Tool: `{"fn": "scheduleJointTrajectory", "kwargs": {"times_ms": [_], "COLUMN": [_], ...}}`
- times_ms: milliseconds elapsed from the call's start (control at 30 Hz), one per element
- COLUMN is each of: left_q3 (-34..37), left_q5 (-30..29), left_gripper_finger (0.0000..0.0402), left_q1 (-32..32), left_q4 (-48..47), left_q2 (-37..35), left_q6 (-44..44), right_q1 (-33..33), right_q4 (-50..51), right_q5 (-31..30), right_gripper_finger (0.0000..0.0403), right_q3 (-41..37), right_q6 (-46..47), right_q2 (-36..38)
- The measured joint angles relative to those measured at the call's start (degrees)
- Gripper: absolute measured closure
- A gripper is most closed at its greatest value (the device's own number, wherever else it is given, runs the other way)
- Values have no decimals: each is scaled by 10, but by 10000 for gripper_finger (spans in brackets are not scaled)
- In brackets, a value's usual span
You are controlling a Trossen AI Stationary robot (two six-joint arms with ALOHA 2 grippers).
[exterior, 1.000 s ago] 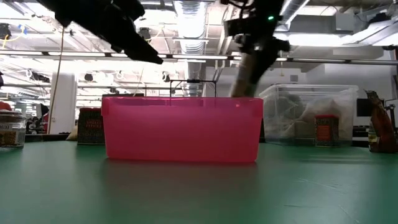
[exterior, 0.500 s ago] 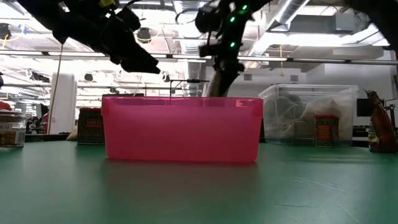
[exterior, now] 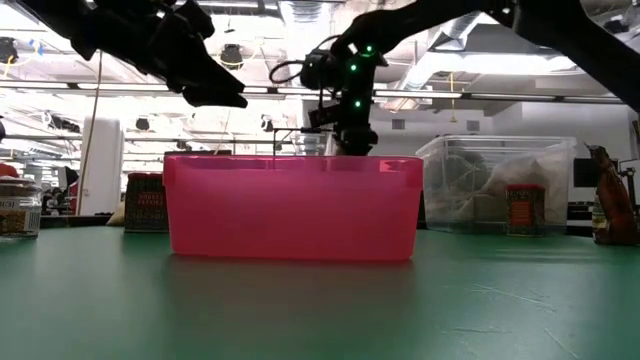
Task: Sort spices by type
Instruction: Put the gold spice bottle into the orange bin
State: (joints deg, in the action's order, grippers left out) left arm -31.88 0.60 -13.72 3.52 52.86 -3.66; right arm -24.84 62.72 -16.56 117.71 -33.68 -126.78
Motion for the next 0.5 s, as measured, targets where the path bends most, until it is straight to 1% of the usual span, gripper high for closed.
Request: {"fn": "scheduleJointTrajectory", "kwargs": {"times_ms": [200, 267, 333, 400, 433, 500], "left_q3": [0, 0, 0, 0, 0, 0], "left_q5": [0, 0, 0, 0, 0, 0], "left_gripper_finger": [111, 111, 111, 111, 111, 111], "left_q1": [0, 0, 0, 0, 0, 0], "left_q4": [-7, -7, -7, -10, -13, -16], "left_q2": [0, 0, 0, 0, 0, 0], "left_q6": [0, 1, 0, 0, 0, 0], "right_q1": [-3, -4, -6, -8, -8, -9], "right_q4": [10, 6, 6, 5, 5, 6], "right_q5": [1, 1, 1, 1, 0, 0], "right_gripper_finger": [99, 79, 42, 19, 17, 27], "right_q3": [0, 0, 0, 0, 0, 0], "right_q6": [10, 18, 25, 35, 37, 37], "right_q2": [-1, -1, -1, -1, -1, -1]}}
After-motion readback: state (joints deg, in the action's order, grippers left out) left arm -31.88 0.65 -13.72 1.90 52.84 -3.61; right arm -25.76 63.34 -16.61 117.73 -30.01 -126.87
